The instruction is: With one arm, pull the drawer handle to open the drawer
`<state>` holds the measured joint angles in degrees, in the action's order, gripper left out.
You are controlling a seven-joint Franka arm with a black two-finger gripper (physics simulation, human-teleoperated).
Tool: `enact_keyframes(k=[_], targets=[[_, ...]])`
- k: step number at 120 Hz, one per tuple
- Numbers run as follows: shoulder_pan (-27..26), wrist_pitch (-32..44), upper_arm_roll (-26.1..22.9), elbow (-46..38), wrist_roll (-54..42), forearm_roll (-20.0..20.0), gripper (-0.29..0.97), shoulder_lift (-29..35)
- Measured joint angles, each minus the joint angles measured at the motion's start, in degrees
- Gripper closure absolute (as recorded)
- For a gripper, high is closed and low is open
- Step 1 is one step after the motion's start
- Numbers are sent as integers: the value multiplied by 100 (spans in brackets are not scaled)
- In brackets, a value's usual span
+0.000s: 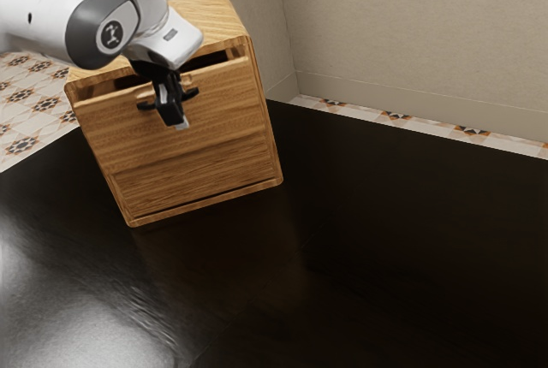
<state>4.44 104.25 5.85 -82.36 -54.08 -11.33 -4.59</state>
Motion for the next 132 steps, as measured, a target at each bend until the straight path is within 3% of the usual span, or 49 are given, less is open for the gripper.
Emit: enact_keyframes(k=[37, 56, 120, 132], targets=[[-104, 19, -57, -500, 74, -6, 21, 373], [-184, 27, -82, -723, 119, -3, 27, 604], [-200, 55, -363, -1392, 295, -20, 23, 1194], [-184, 56, -456, -1451, 333, -27, 27, 1276]])
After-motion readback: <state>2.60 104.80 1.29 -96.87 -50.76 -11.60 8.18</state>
